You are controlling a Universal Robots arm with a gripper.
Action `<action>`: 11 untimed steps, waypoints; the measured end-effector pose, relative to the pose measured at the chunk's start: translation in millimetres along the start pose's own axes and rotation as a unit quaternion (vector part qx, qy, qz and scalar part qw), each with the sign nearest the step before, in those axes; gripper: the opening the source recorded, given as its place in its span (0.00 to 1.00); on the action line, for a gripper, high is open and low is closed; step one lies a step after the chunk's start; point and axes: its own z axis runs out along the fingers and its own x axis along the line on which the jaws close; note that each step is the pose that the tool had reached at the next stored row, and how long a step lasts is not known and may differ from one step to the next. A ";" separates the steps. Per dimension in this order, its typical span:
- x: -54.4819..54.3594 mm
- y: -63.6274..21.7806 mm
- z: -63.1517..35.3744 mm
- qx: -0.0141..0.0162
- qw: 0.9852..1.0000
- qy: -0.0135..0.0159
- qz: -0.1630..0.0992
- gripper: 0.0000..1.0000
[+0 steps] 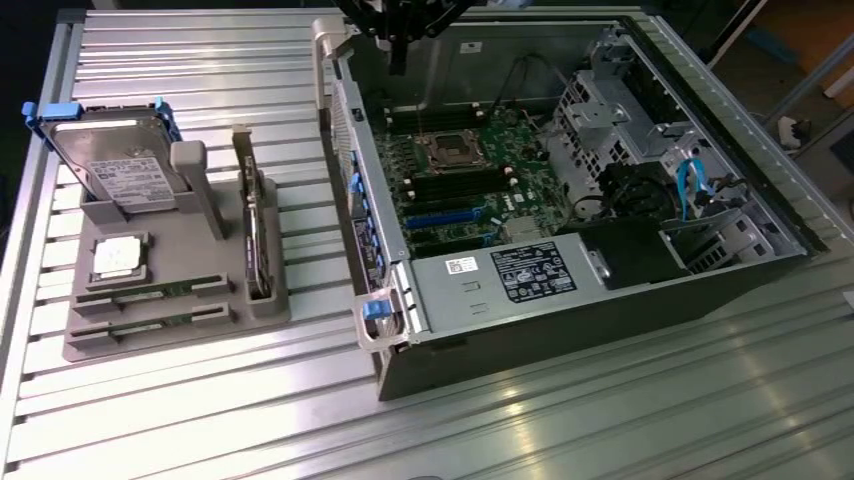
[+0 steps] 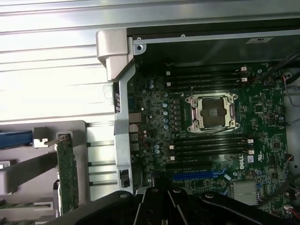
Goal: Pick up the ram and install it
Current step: 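Reach for the ram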
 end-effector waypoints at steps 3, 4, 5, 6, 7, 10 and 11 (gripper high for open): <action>4.8 -0.4 -0.1 0.000 1.000 0.000 0.000 0.11; 6.1 -0.5 -0.2 0.000 1.000 0.000 0.000 0.11; 7.7 -0.6 -0.2 0.000 1.000 0.000 0.000 0.11; 9.5 -0.7 -0.3 0.000 1.000 0.000 0.000 0.11; 11.1 -0.9 -0.3 0.000 1.000 0.000 0.000 0.11; 15.7 -1.2 -0.5 0.000 1.000 0.000 0.000 0.11; 17.3 -1.3 -0.5 0.000 1.000 0.000 0.000 0.11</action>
